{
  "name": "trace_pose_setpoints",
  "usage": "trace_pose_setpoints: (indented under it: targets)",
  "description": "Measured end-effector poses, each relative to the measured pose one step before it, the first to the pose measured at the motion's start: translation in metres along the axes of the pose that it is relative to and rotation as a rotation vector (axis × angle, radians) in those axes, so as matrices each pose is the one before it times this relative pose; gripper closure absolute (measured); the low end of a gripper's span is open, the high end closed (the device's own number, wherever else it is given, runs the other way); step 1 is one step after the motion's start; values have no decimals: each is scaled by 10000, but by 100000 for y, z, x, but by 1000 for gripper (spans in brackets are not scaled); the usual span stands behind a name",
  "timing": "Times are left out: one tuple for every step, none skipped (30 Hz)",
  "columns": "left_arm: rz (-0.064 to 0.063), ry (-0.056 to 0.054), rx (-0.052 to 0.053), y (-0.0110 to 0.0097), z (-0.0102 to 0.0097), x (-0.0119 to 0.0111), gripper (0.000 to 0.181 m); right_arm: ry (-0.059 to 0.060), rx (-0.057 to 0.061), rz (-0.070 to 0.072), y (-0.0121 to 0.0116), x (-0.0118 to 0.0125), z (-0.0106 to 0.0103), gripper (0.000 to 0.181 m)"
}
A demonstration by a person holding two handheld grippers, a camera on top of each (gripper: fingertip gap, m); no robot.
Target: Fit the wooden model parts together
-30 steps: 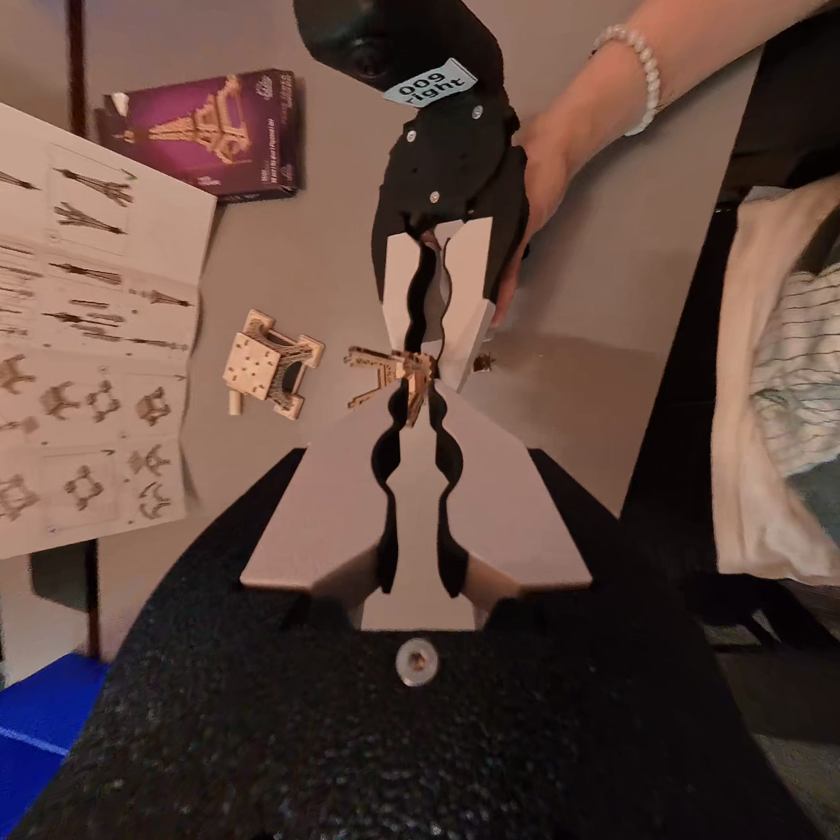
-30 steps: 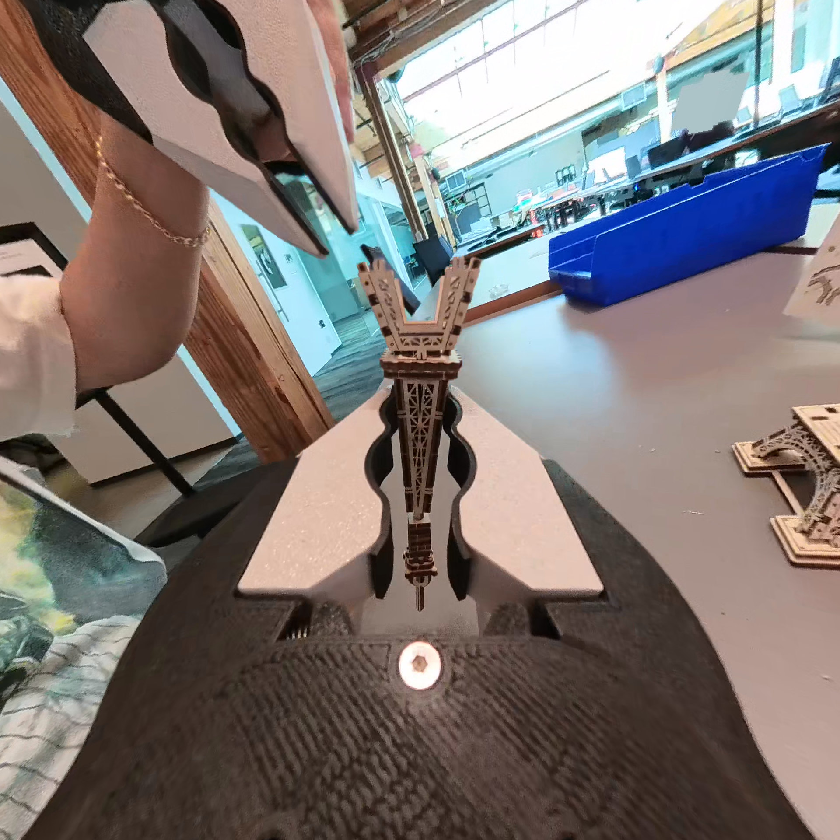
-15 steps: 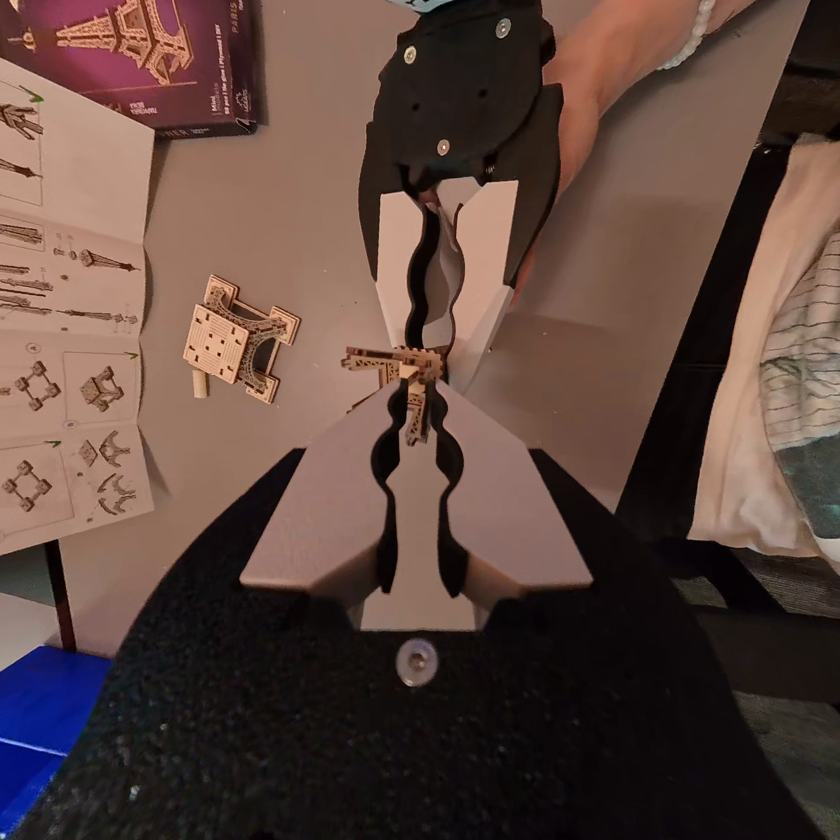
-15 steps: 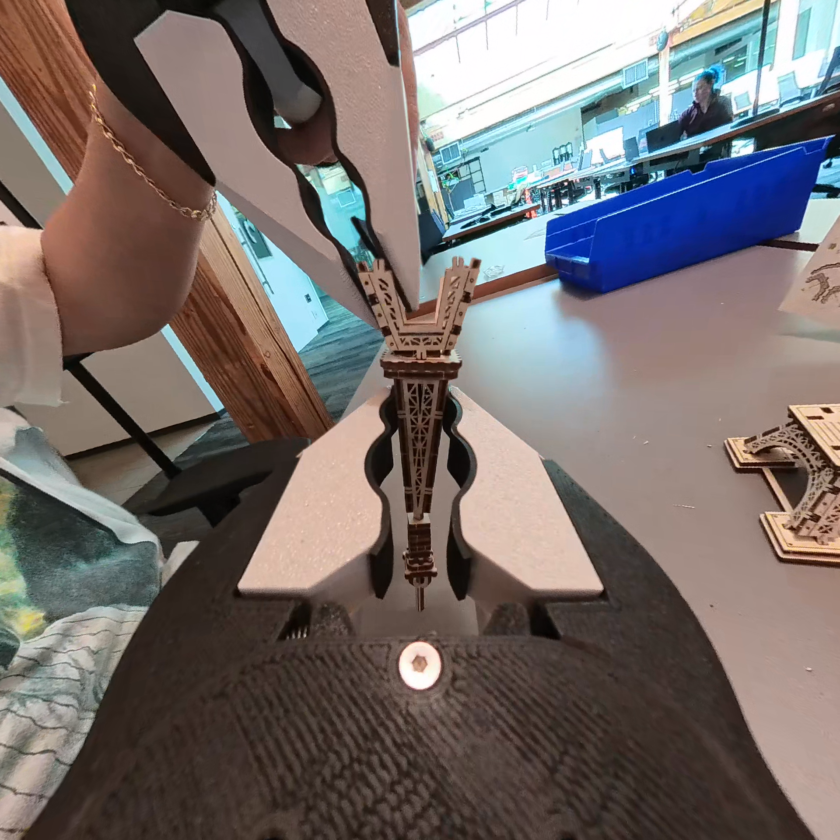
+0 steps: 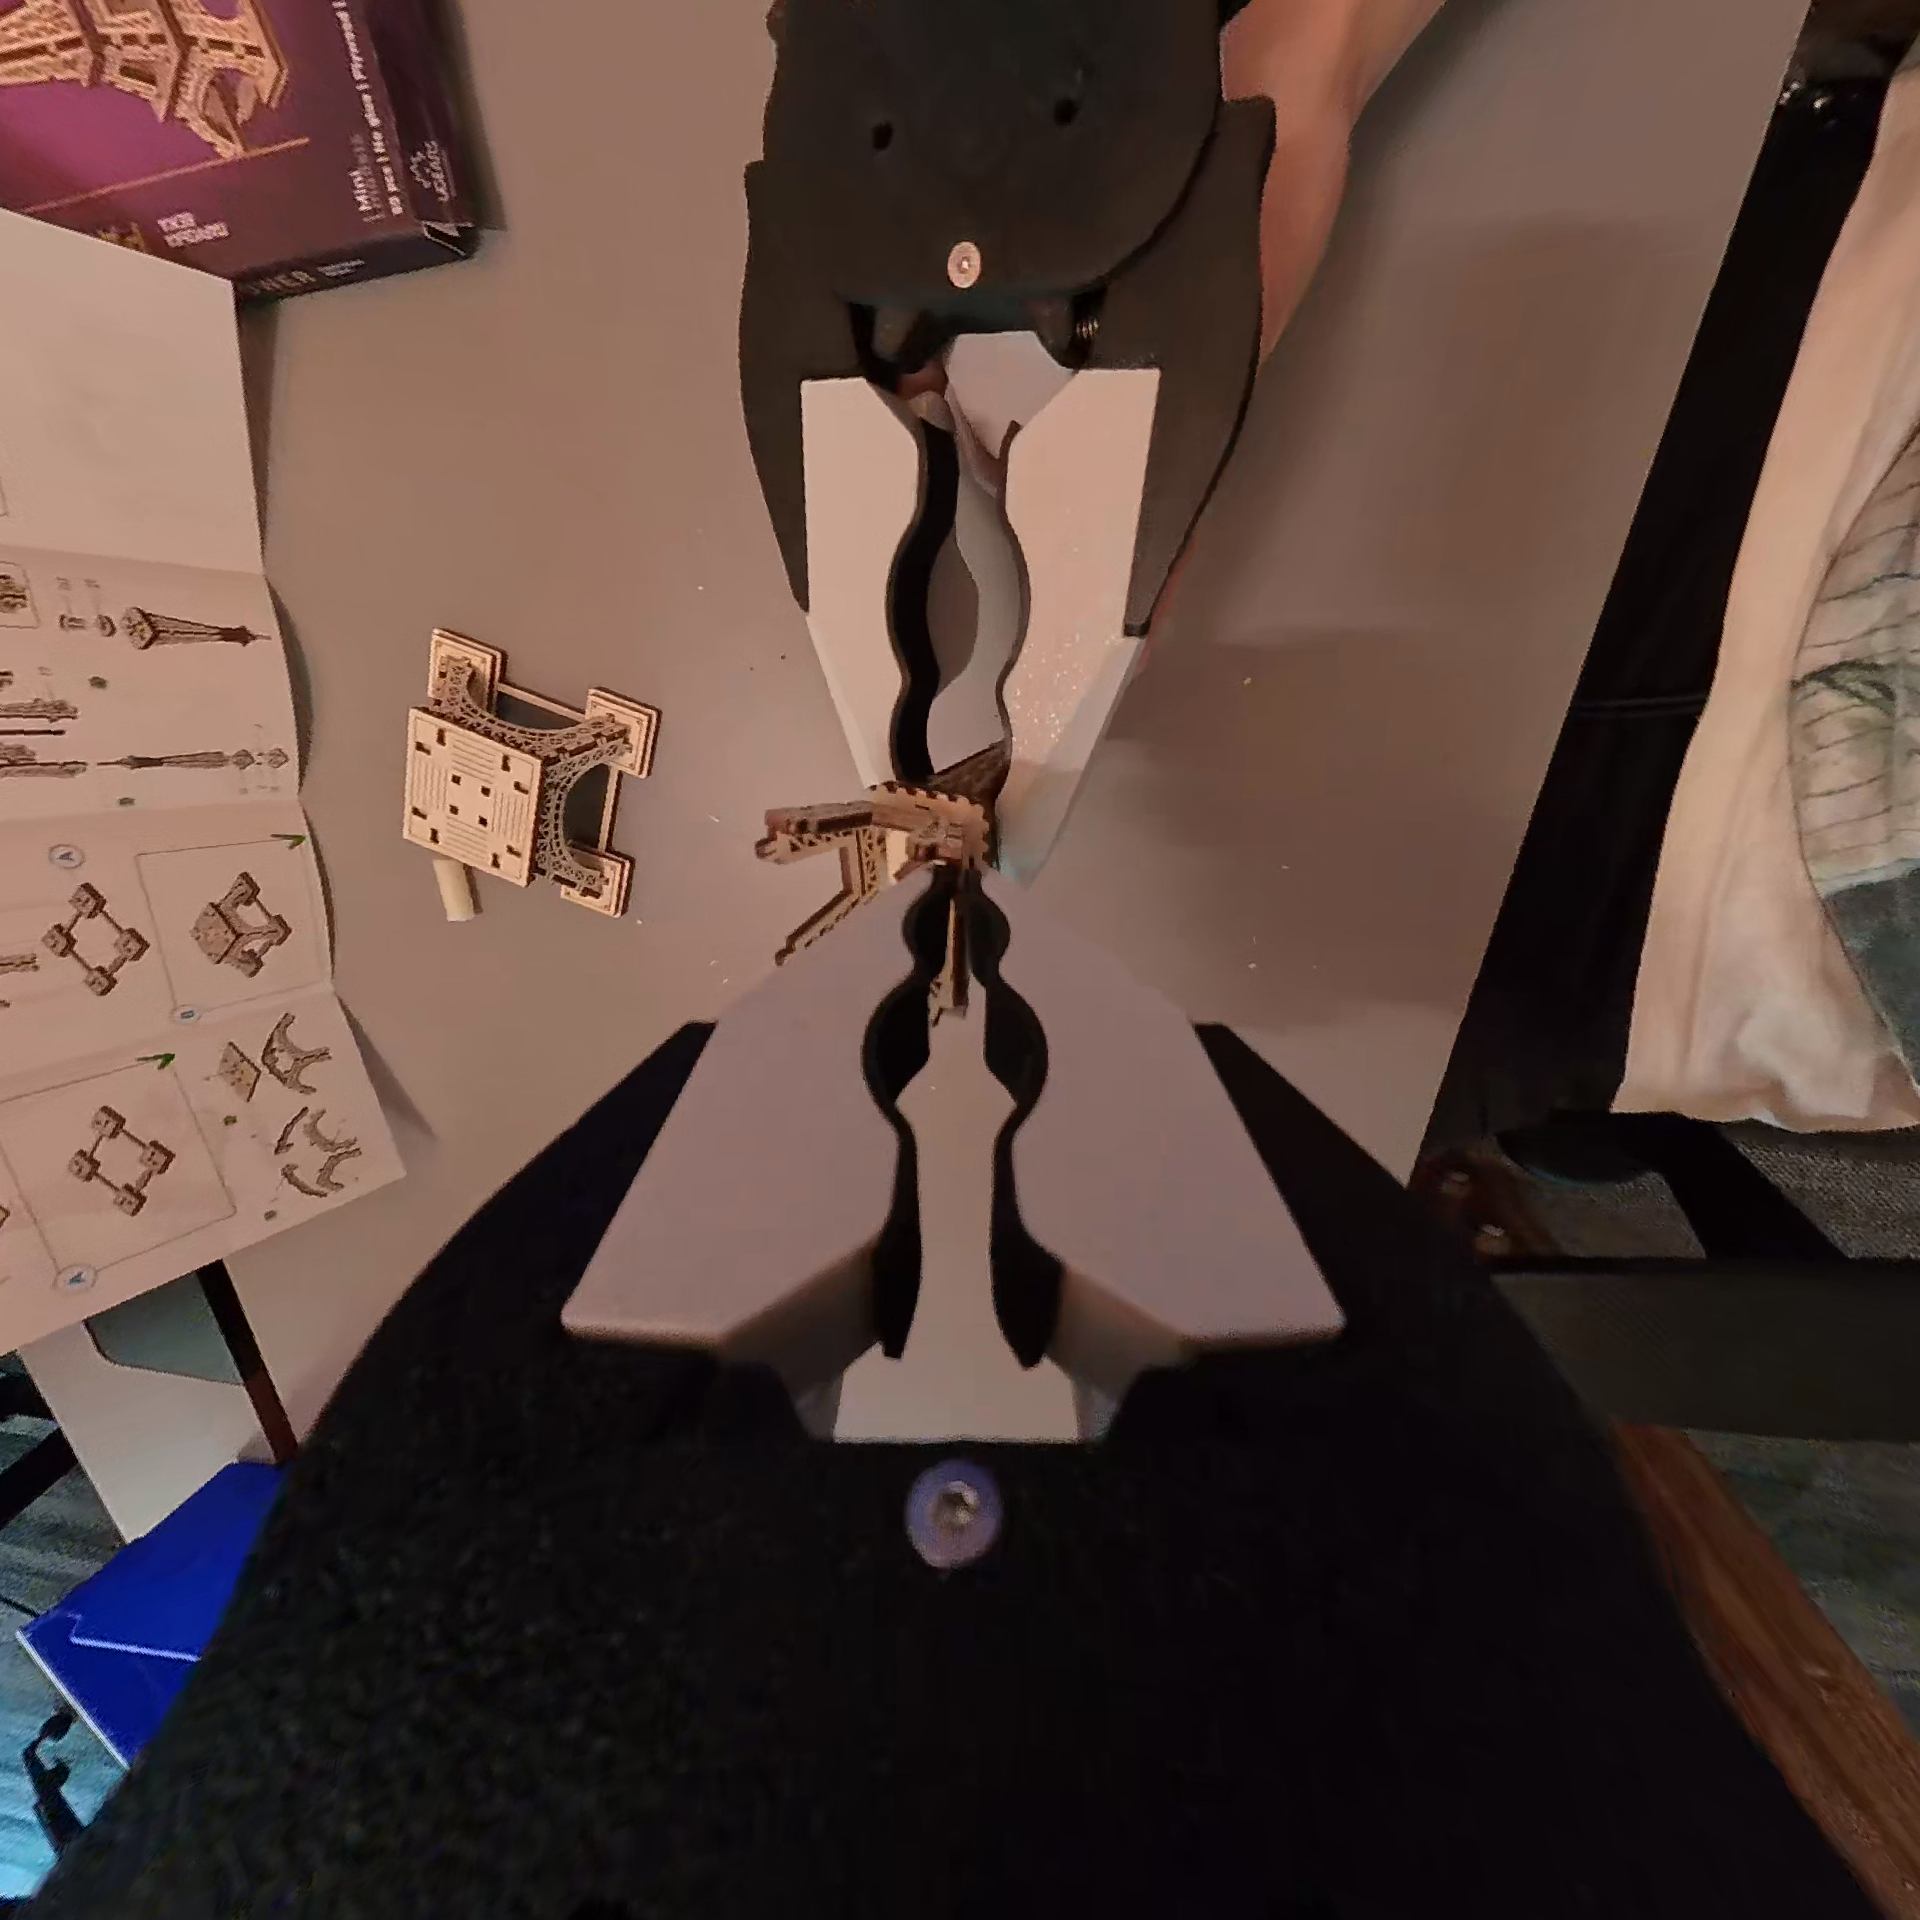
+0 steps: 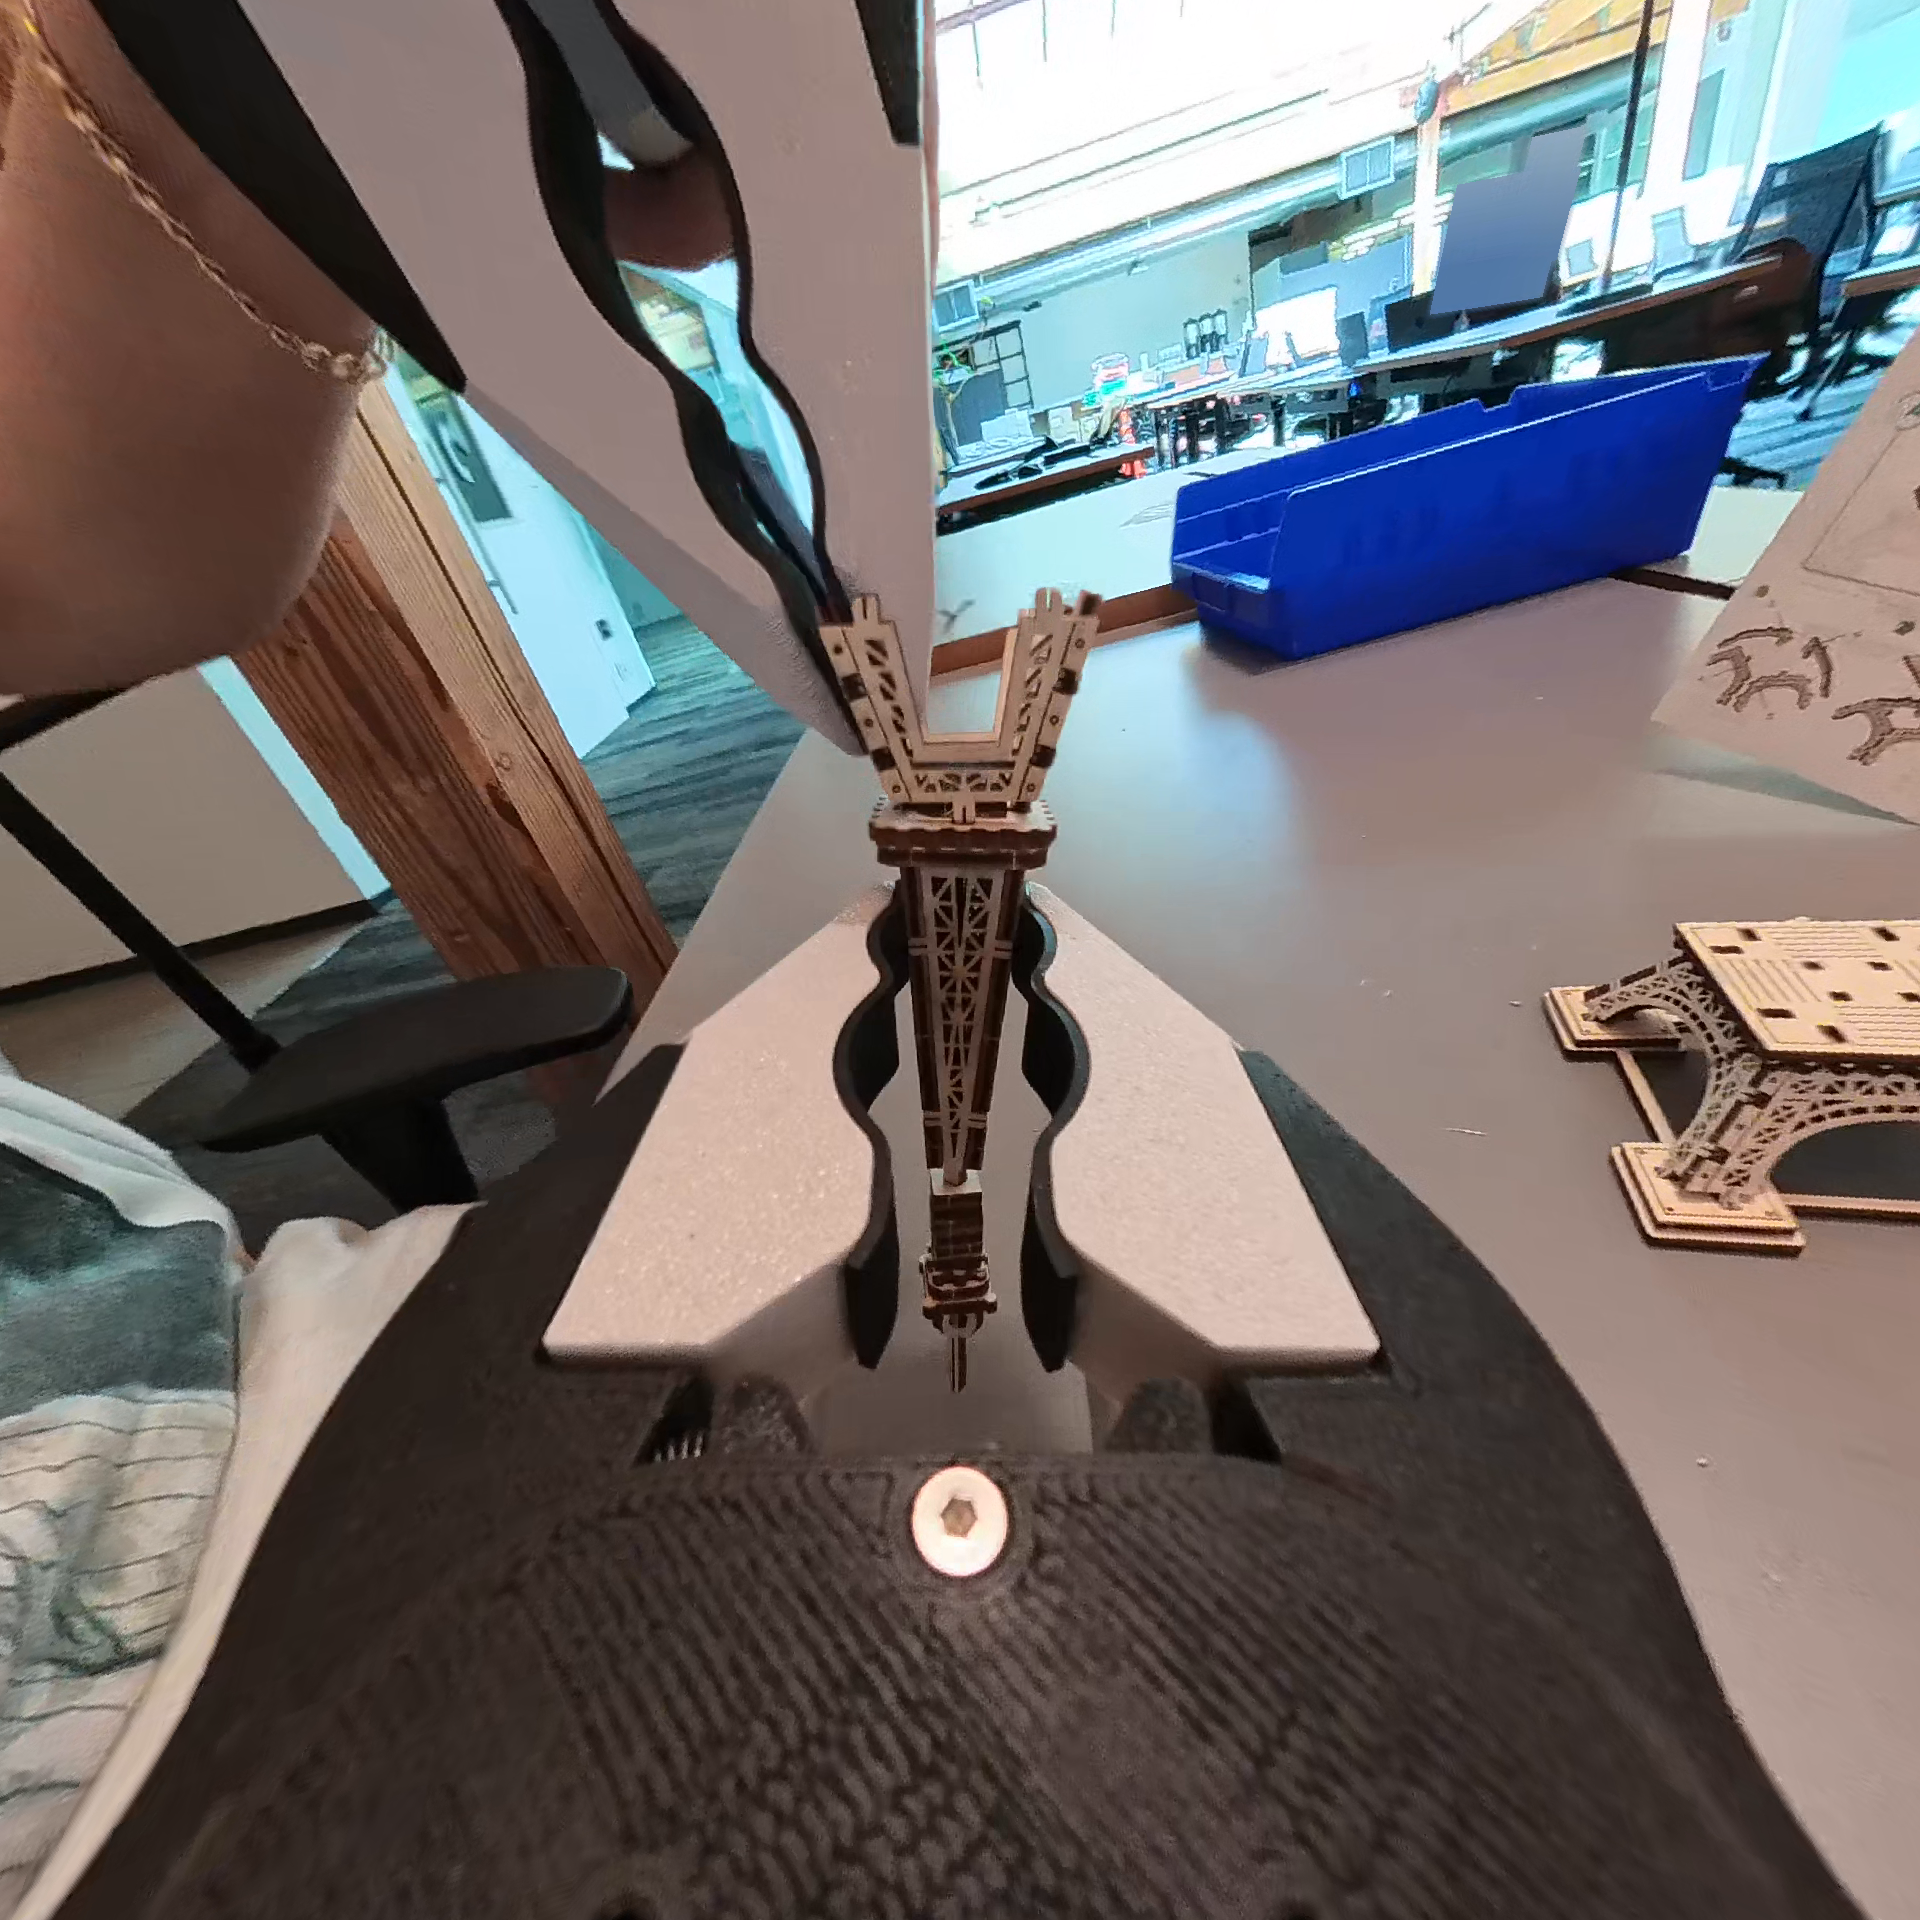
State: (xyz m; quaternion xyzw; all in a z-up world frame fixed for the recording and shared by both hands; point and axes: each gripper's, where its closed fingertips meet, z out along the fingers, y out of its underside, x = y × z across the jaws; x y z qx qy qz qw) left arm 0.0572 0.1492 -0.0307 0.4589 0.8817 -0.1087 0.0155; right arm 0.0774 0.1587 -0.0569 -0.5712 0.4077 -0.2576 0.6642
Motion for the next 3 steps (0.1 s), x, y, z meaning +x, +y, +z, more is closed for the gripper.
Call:
trace_pose_setpoints:
  targets:
    - [96, 26, -104, 82, 35, 90, 181, 130, -41, -172, 15, 60, 10, 164]
    - [100, -59, -126, 97, 49, -17, 181, 62, -117, -146, 69, -23, 36, 164]
    - [74, -130, -109, 36, 56, -113, 181, 85, -94, -135, 77, 30, 40, 164]
